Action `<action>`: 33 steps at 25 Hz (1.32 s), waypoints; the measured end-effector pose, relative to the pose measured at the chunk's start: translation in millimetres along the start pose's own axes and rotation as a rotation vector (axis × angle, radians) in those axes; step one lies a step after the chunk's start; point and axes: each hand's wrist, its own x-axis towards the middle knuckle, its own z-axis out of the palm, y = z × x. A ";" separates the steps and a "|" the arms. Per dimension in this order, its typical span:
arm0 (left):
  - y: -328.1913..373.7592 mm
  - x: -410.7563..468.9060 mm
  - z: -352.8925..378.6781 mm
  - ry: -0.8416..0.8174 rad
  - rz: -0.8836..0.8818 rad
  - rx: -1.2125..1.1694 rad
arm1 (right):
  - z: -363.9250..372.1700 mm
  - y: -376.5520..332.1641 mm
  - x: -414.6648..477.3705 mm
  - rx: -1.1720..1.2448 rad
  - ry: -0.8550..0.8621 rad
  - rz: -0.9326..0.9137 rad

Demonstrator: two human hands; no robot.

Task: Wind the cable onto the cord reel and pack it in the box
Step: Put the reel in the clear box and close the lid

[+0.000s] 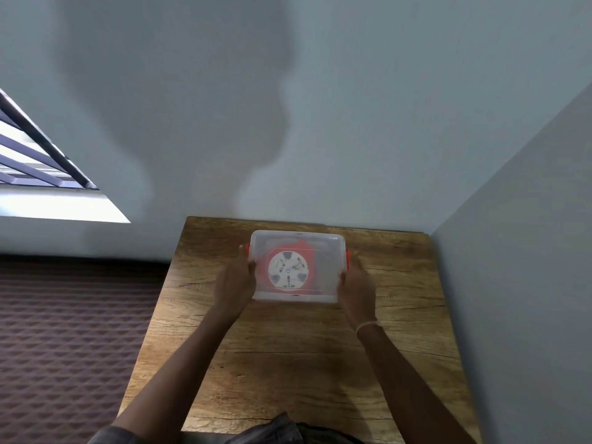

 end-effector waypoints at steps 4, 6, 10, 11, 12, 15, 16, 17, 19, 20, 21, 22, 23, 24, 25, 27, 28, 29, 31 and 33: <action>-10.1 -44.8 31.0 0.000 0.293 0.077 | 25.6 5.6 -53.5 -0.129 0.075 -0.421; -20.5 -71.5 54.6 0.025 0.441 0.225 | 40.3 13.2 -77.6 -0.186 -0.003 -0.537; -31.3 -77.1 71.4 0.020 0.496 0.368 | 48.0 22.4 -84.2 -0.301 -0.066 -0.553; -30.5 -72.7 71.3 0.011 0.497 0.386 | 46.9 21.8 -79.6 -0.322 -0.077 -0.549; -29.4 -67.6 72.0 0.011 0.502 0.400 | 46.0 20.9 -73.3 -0.338 -0.084 -0.546; -22.6 -49.5 73.2 -0.002 0.502 0.397 | 44.0 17.1 -52.6 -0.356 -0.109 -0.543; -19.9 -42.8 72.8 -0.005 0.503 0.394 | 43.5 16.0 -45.5 -0.366 -0.115 -0.545; -17.9 -36.7 72.1 -0.010 0.504 0.390 | 42.8 14.5 -38.9 -0.376 -0.124 -0.542; -14.5 -24.4 68.5 -0.023 0.506 0.388 | 41.5 10.2 -26.1 -0.396 -0.139 -0.531; -13.1 -18.0 67.0 -0.025 0.508 0.387 | 41.2 8.0 -19.7 -0.406 -0.140 -0.532; -11.1 -10.9 65.4 -0.037 0.506 0.387 | 40.3 5.2 -13.1 -0.414 -0.148 -0.531; -9.2 -4.3 63.6 -0.051 0.501 0.388 | 40.3 3.0 -6.9 -0.410 -0.147 -0.534; -6.9 1.7 61.0 -0.076 0.490 0.389 | 39.9 1.1 -1.5 -0.397 -0.151 -0.531; -4.9 7.0 59.3 -0.093 0.486 0.397 | 40.1 0.2 3.5 -0.389 -0.152 -0.533; -3.2 11.0 58.1 -0.109 0.483 0.407 | 39.3 -1.2 6.5 -0.392 -0.163 -0.533; -1.6 14.2 56.9 -0.133 0.481 0.416 | 38.8 -1.2 10.2 -0.406 -0.181 -0.543; -2.3 14.0 57.3 -0.133 0.485 0.422 | 39.6 0.5 11.2 -0.409 -0.175 -0.560; -1.0 13.8 54.8 -0.158 0.476 0.432 | 37.5 -0.7 11.4 -0.407 -0.201 -0.557; 0.3 13.2 50.6 -0.186 0.466 0.458 | 34.2 -1.1 11.6 -0.400 -0.234 -0.568; 6.4 11.7 43.8 -0.186 0.459 0.441 | 28.2 -5.7 14.2 -0.395 -0.275 -0.556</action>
